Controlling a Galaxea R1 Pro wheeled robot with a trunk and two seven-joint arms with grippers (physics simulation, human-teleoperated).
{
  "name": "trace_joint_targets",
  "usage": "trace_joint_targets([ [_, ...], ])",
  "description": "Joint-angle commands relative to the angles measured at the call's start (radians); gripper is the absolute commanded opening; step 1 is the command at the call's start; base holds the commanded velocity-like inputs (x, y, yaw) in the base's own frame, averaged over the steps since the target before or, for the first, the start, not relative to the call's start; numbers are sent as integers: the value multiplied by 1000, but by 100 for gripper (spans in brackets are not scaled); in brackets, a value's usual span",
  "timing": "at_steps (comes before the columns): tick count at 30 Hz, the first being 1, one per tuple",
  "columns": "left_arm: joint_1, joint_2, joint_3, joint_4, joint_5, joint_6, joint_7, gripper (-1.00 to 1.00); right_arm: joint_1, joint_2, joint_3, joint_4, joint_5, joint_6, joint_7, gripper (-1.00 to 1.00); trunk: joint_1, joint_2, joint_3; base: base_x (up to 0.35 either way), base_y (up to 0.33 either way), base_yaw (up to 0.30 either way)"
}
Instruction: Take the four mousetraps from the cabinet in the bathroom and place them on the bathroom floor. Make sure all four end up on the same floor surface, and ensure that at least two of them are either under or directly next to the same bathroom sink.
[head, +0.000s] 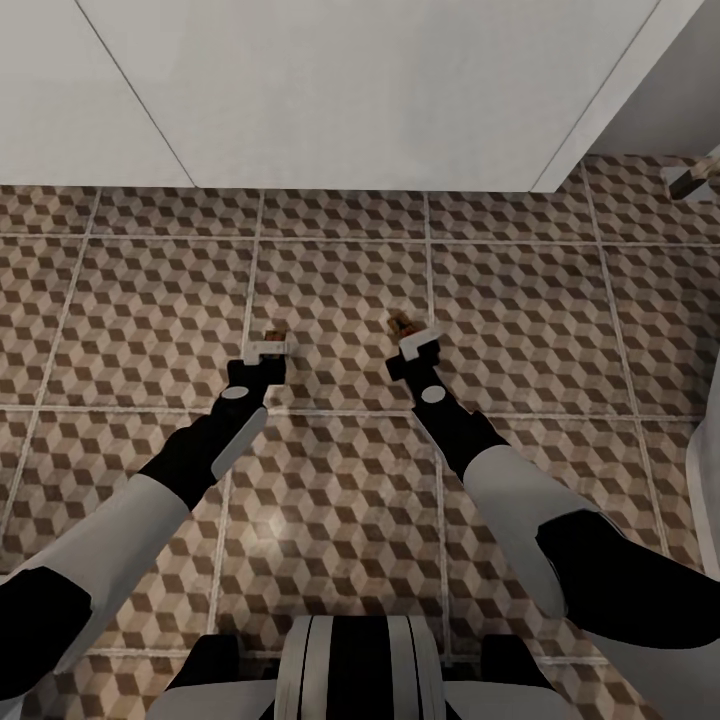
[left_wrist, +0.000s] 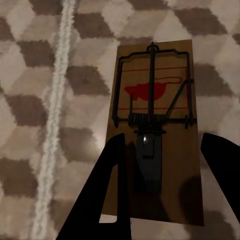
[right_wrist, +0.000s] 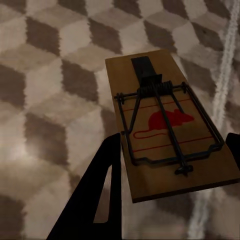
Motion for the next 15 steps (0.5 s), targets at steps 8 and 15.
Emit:
trace_joint_targets([
  [8,-1,3,-9,11,7,-36,8,-100,0,0,2,2,6,-2,26,-100,0,0,-1,5,0,0],
  [15,-1,2,-11,12,7,-43,8,-100,0,0,2,12,6,-30,27,-100,0,0,-1,212,0,0],
])
